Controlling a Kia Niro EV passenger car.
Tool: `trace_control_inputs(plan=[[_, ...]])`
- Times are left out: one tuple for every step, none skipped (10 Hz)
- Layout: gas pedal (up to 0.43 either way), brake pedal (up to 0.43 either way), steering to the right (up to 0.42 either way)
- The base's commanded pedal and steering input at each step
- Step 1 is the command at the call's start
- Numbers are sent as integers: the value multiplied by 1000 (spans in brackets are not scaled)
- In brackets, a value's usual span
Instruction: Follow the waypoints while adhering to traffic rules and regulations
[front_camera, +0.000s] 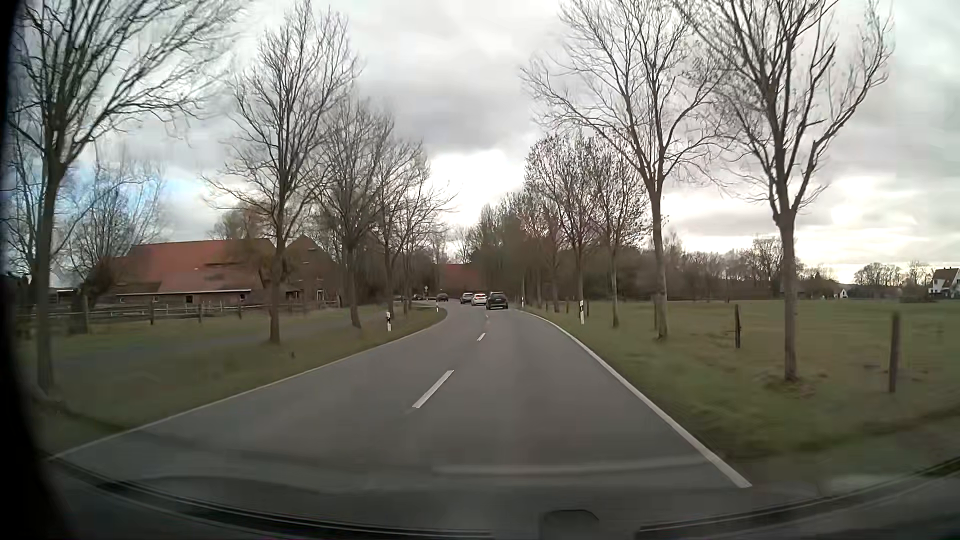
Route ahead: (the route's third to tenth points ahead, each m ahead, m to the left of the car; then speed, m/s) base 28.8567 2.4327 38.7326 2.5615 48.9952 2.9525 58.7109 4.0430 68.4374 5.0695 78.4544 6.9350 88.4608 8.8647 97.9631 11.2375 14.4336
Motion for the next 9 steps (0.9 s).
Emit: trace_control_inputs(plan=[[209, 0, 4], [209, 0, 4], [209, 0, 3], [189, 0, 2], [130, 0, 1], [130, 0, -1], [150, 0, -3], [157, 0, -4], [157, 0, -4]])
